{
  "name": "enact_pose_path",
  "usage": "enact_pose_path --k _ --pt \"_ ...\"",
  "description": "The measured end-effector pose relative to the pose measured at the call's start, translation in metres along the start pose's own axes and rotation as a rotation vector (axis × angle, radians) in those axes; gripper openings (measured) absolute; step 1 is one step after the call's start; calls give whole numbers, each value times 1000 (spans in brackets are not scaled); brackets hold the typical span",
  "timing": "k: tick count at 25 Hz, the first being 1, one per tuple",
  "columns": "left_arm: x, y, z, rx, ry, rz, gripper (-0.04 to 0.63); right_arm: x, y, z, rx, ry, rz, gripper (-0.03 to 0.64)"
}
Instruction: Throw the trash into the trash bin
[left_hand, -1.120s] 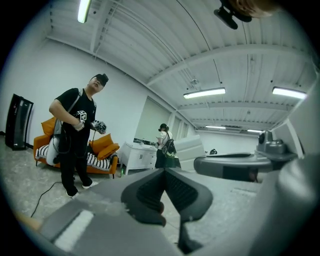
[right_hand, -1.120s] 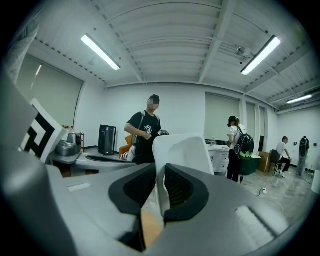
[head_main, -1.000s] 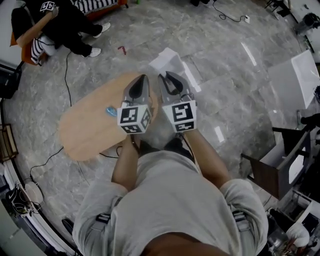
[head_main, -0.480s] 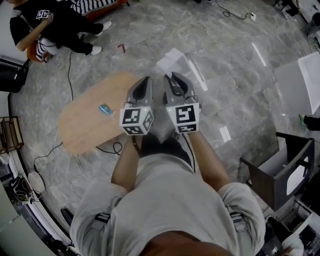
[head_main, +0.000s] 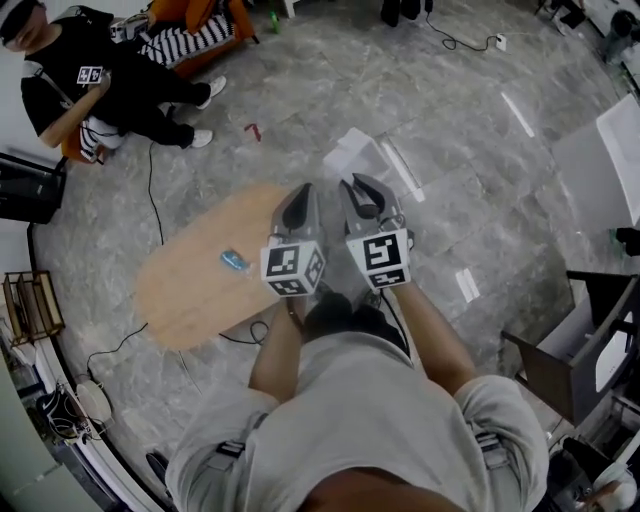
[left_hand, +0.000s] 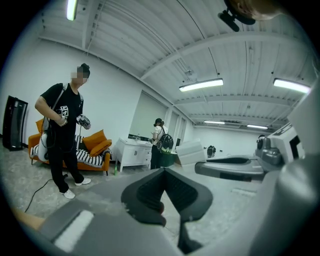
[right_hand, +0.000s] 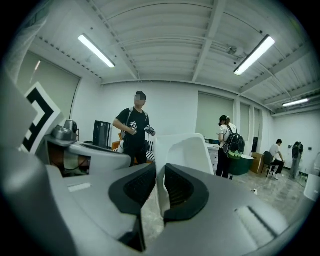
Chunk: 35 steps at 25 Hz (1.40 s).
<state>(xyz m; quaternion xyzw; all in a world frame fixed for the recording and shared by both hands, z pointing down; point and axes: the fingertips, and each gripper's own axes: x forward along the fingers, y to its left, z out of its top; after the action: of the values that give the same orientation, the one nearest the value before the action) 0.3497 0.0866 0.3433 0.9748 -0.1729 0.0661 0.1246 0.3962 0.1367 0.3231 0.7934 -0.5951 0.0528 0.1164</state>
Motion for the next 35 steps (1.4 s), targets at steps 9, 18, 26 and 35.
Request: enact_pose_path --k 9,18,26,35 --pt "18 38 -3 -15 7 -48 18 36 7 -6 16 46 -28 63" --pt "54 39 -88 -53 125 -41 18 52 -7 -101 53 164 38 63" --pt "85 14 -189 -93 214 -24 18 42 -31 -216 104 294 86 63" --pt "93 12 -324 -131 304 9 18 44 -11 -350 110 409 170 63"
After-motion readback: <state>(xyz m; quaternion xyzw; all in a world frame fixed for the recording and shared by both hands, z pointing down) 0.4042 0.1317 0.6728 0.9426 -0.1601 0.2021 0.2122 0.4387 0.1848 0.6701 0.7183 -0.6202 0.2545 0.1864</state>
